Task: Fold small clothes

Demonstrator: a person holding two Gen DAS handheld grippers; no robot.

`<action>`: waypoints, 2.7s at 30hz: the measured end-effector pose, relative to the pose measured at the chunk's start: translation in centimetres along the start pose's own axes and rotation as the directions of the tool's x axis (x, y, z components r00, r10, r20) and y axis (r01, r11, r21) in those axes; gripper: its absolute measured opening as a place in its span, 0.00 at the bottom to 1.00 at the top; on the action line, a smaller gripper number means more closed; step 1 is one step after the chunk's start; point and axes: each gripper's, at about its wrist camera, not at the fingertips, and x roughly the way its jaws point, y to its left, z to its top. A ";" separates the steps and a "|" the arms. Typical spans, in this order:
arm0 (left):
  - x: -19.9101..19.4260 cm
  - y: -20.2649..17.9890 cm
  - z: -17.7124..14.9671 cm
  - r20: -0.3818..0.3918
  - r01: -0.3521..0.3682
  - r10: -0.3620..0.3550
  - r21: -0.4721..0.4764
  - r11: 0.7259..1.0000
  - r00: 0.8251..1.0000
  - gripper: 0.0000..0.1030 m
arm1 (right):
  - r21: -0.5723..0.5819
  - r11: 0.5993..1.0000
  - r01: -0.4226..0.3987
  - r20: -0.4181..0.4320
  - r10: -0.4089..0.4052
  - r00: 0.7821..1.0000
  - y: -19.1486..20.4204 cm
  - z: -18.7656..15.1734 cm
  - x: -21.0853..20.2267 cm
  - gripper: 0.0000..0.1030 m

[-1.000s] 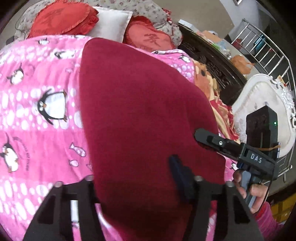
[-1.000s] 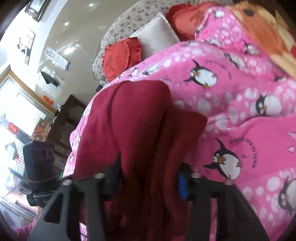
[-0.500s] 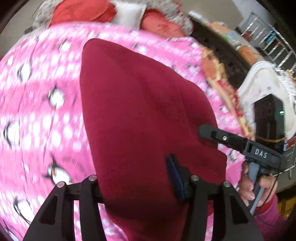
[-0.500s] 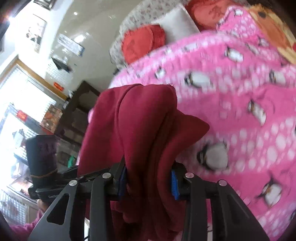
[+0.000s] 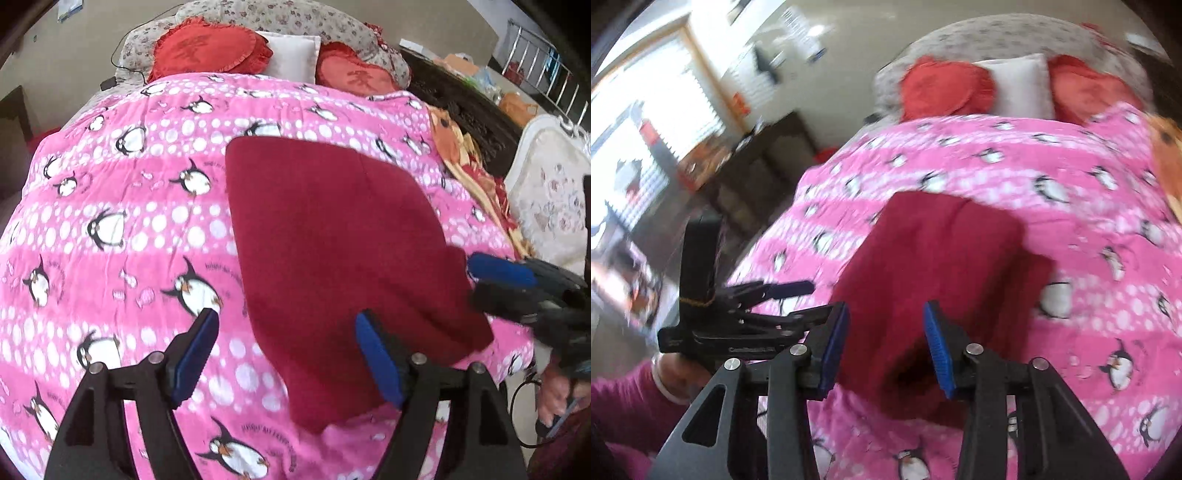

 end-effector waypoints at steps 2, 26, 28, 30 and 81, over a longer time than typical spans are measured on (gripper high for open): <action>0.3 -0.4 -0.7 -0.006 -0.008 0.008 0.010 1.000 1.000 0.78 | -0.068 0.992 0.106 -0.064 -0.111 0.992 0.7 -1.1 1.7 0.09; -5.5 -1.9 0.3 0.244 -0.110 0.126 -0.077 0.991 0.961 0.87 | 0.022 0.941 0.337 0.079 -0.338 0.938 2.1 -1.3 -2.1 0.17; -6.1 -2.0 0.6 0.257 -0.116 0.135 -0.087 0.989 0.957 0.87 | 0.040 0.932 0.360 0.090 -0.362 0.928 2.3 -1.0 -2.3 0.17; -6.5 -2.2 0.7 0.270 -0.125 0.145 -0.092 0.988 0.952 0.87 | 0.047 0.925 0.377 0.104 -0.380 0.919 2.5 -0.8 -2.5 0.18; -6.1 -1.9 0.4 0.297 -0.212 0.224 -0.073 0.975 0.928 0.88 | 0.106 0.920 0.378 0.065 -0.386 0.920 1.4 -1.2 -1.0 0.34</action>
